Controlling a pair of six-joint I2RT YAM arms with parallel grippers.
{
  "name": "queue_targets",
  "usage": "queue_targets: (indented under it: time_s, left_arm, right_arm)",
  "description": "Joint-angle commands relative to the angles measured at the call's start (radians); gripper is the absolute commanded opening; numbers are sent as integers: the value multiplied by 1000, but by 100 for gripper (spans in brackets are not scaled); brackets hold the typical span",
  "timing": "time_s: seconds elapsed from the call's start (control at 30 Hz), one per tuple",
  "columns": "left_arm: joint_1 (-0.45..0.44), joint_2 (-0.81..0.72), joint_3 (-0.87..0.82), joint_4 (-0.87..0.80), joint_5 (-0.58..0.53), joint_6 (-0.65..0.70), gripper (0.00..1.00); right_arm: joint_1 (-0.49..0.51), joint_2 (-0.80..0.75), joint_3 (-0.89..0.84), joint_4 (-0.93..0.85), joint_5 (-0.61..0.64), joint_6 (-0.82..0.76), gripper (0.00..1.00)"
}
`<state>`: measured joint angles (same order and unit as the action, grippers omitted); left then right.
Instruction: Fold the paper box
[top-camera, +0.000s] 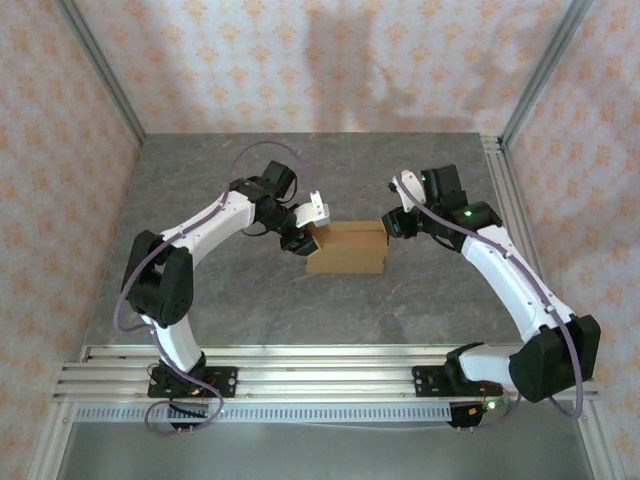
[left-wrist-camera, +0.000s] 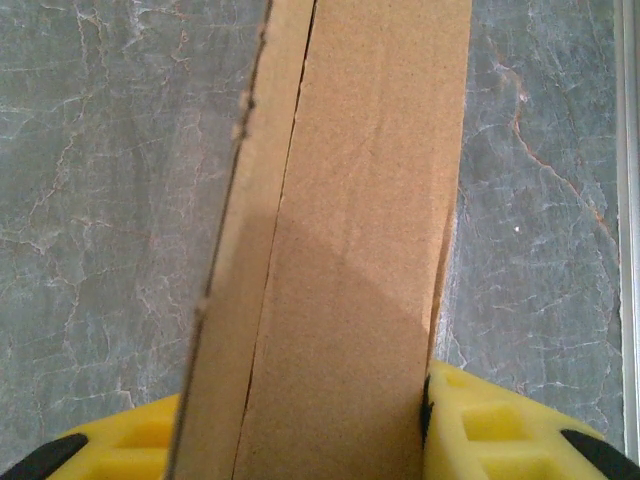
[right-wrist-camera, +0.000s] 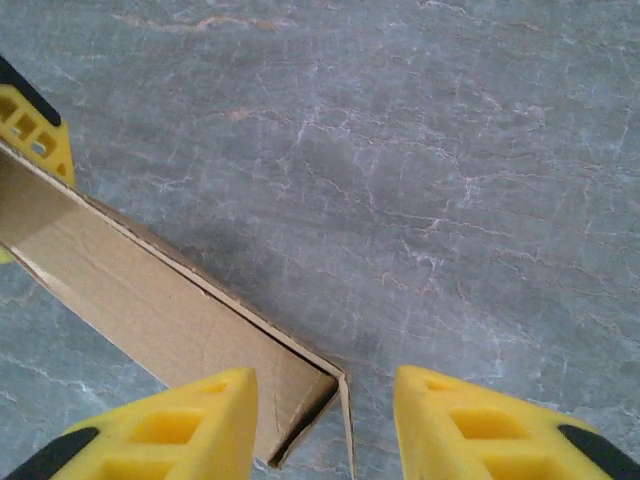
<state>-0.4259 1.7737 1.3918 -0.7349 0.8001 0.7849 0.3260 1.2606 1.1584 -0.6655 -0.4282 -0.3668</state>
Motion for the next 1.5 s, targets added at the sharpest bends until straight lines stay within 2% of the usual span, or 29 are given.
queue_targets:
  time_s: [0.0,0.13,0.5,0.67,0.93,0.97,1.1,1.17,1.37,1.47]
  left_arm:
    - [-4,1,-13,-1,-26,-5,42]
    - [-4,4,-13,-4,-24,0,42]
    - [-5,12,-11,-6,-23,1,42]
    - [-5,13,-10,-8,-18,0,42]
    - [-4,17,-5,-14,-11,0,42]
    - [-4,19,-3,-18,-12,0,42]
    - [-7,20,3,-21,-12,-2,42]
    - [-8,17,1,-21,-13,-5,42]
    - [-13,10,8,-7,-9,-3,42]
    - [-16,17,15,-9,-9,-5,42]
  right_arm:
    - [-2,-25,3,-55,38,32,32]
    - [-1,40,50,-98,61,48,23]
    - [-1,126,77,-56,54,28,22]
    - [-2,134,81,-45,49,41,17]
    - [-2,132,81,-51,40,48,17]
    - [-1,131,80,-52,36,48,16]
    - [-1,121,76,-57,39,54,1]
    - [-1,104,59,-44,47,64,0]
    - [23,0,-80,131,45,251,0]
    - [61,-49,-172,259,89,361,0]
